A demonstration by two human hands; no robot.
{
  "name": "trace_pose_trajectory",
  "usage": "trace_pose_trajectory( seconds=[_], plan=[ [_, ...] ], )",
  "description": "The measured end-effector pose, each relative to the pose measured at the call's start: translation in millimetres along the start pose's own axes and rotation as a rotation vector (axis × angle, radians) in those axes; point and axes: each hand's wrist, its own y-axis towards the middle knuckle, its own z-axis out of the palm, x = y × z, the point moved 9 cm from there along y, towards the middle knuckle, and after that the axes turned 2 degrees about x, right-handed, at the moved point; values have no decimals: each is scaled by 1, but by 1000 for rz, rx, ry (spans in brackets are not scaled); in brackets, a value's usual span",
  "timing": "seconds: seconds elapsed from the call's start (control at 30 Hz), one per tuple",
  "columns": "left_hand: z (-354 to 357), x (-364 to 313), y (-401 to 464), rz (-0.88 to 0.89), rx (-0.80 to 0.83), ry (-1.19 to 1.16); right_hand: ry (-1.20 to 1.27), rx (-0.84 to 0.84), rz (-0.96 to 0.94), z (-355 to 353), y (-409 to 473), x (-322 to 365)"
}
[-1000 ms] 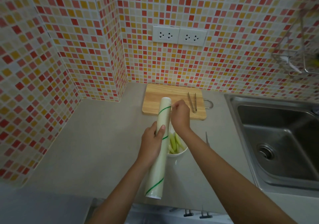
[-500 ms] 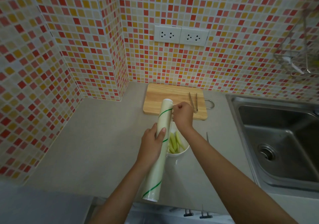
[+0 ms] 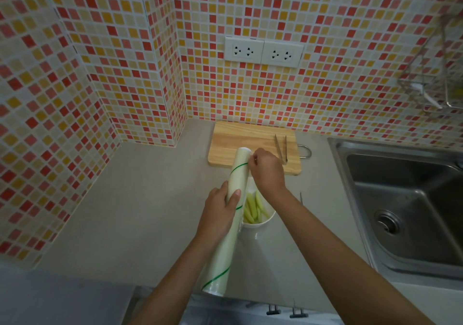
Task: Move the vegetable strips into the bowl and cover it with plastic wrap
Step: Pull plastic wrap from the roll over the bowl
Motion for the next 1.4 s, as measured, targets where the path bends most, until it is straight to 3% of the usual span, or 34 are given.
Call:
trace_pose_trajectory(
  seconds=[0.1, 0.27, 0.33, 0.43, 0.53, 0.63, 0.83, 1.03, 1.17, 1.27, 1.4],
  plan=[
    [1, 0, 1, 9, 6, 3, 5, -17, 44, -1, 3, -4],
    [-4, 0, -1, 19, -20, -160, 761, -96, 593, 17, -8, -50],
    [-6, 2, 0, -12, -4, -291, 1045, -29, 819, 34, -18, -59],
    [-5, 6, 3, -99, 12, -475, 1187, 181, 896, 53, -32, -46],
    [-9, 6, 10, -105, -9, -495, 1164, 412, 830, 60, -47, -27],
    [-14, 7, 18, -107, -29, -507, 1109, 500, 740, 55, -56, -13],
    [-9, 2, 30, -148, 20, -550, 908, 262, 654, 41, -54, -15],
    [-1, 6, 35, -244, 54, -637, 454, 16, 504, 18, -40, -23],
    [7, 11, 35, -327, 131, -734, 133, -34, 377, 6, -34, -20],
    [9, 10, 34, -323, 142, -690, 57, -45, 328, 5, -34, -16],
    [0, 13, 36, -313, 85, -690, 157, -69, 349, 3, -36, -23]
  ],
)
